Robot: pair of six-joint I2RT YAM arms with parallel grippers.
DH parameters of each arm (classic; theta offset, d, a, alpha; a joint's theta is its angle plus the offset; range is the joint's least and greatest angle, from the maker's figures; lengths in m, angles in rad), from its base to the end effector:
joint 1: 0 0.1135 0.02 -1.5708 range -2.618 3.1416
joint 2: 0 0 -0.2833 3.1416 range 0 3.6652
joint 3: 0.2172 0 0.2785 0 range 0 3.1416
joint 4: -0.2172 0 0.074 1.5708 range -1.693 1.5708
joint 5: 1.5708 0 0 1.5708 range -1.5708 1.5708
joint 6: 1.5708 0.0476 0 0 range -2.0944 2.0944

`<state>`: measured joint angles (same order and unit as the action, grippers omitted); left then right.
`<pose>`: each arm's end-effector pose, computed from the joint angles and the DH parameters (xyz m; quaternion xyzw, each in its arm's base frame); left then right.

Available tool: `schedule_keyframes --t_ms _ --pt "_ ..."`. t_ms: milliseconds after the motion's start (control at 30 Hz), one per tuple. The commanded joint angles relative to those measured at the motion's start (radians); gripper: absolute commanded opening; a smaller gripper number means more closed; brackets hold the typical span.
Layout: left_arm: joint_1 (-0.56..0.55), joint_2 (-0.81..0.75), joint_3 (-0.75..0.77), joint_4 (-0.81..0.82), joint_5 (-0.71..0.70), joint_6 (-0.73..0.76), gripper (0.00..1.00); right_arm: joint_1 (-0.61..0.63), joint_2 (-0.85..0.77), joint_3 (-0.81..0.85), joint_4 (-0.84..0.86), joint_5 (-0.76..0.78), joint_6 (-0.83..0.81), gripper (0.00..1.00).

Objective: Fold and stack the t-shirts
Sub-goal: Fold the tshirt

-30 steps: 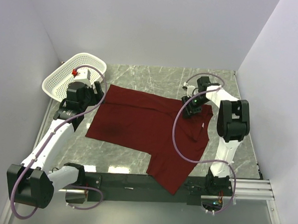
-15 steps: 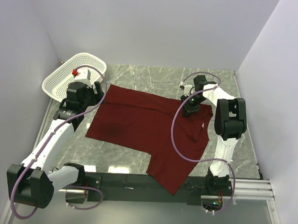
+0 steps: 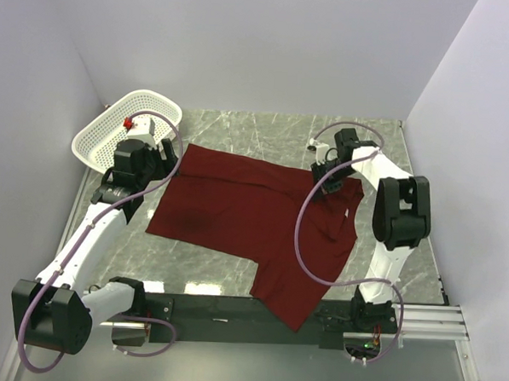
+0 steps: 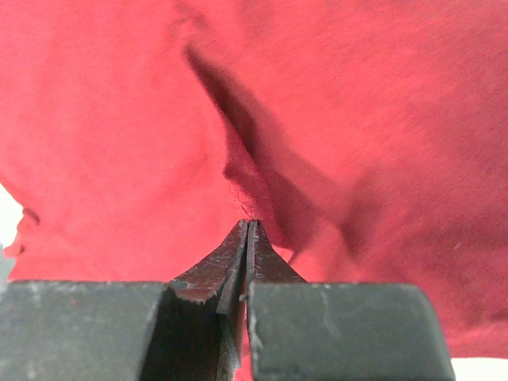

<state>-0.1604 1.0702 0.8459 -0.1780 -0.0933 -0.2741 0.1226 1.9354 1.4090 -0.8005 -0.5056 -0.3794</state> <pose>0.2714 -0.0394 0.3125 -0.0730 0.8304 -0.0808 0.5464 0.4083 0.0735 0.1812 -0.2682 0.9234 0.2311 0.1486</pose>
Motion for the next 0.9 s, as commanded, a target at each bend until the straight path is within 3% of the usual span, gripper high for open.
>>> schedule_keyframes --t_ms 0,267,367,400,533,700,867 --pt "0.002 -0.009 0.01 0.018 0.014 0.015 0.82 0.015 -0.114 -0.042 -0.029 -0.062 -0.047 0.03" --pt "0.002 -0.006 0.009 0.018 0.014 0.012 0.82 0.129 -0.2 -0.168 -0.106 -0.146 -0.128 0.03" --pt "0.002 -0.003 0.009 0.018 0.014 0.012 0.82 0.21 -0.217 -0.199 -0.144 -0.159 -0.171 0.17" --pt "0.002 -0.001 0.009 0.018 0.012 0.012 0.82 0.244 -0.216 -0.199 -0.152 -0.168 -0.18 0.32" --pt "0.002 0.007 0.01 0.015 0.01 0.012 0.82 0.253 -0.208 -0.142 -0.209 -0.288 -0.203 0.46" --pt "0.002 0.005 0.002 0.015 0.003 0.013 0.82 0.232 -0.182 -0.036 -0.263 -0.367 -0.19 0.48" --pt "0.004 0.037 0.008 -0.001 0.009 0.001 0.82 0.144 -0.278 -0.097 -0.137 -0.187 -0.182 0.47"
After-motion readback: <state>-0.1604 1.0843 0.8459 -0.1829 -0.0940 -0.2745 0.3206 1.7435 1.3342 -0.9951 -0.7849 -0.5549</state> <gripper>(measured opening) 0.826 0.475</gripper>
